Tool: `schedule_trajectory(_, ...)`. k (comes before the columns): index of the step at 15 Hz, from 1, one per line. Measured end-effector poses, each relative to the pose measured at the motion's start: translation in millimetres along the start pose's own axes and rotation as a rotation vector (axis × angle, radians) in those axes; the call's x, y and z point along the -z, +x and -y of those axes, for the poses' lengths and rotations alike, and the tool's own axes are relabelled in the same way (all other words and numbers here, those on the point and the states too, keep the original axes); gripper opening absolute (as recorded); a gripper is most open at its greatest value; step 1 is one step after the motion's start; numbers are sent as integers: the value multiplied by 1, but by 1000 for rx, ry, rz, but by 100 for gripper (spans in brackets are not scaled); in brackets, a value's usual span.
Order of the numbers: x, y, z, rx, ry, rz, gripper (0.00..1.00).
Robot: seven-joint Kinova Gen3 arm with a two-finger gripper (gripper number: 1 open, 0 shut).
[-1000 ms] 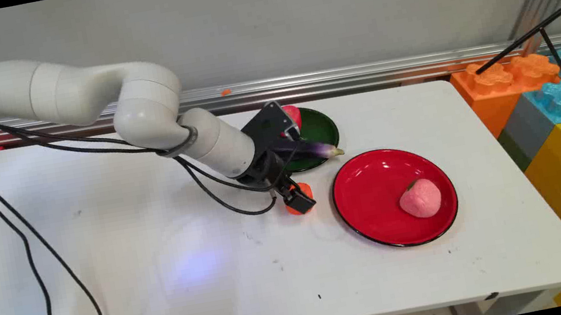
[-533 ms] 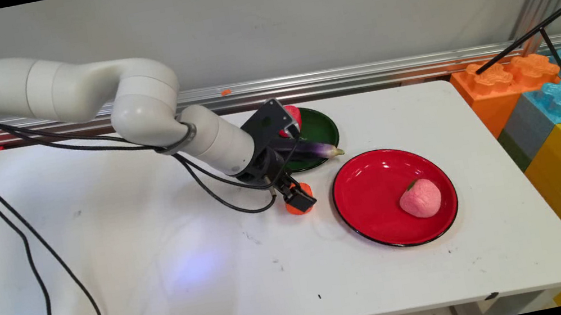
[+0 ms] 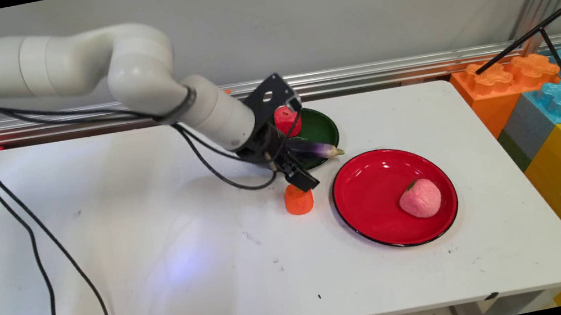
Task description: Pick up the eggplant from the green plate
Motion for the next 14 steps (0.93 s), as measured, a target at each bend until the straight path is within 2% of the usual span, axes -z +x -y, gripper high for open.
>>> schedule_trajectory(3, 12, 10, 14, -22, 0, 5, 100)
schedule_trajectory(6, 25, 18, 36, -82, 3, 23, 100)
schedule_trajectory(10, 35, 24, 69, -219, 16, 59, 100)
schedule_trajectory(14, 29, 33, 89, -348, 14, 71, 100)
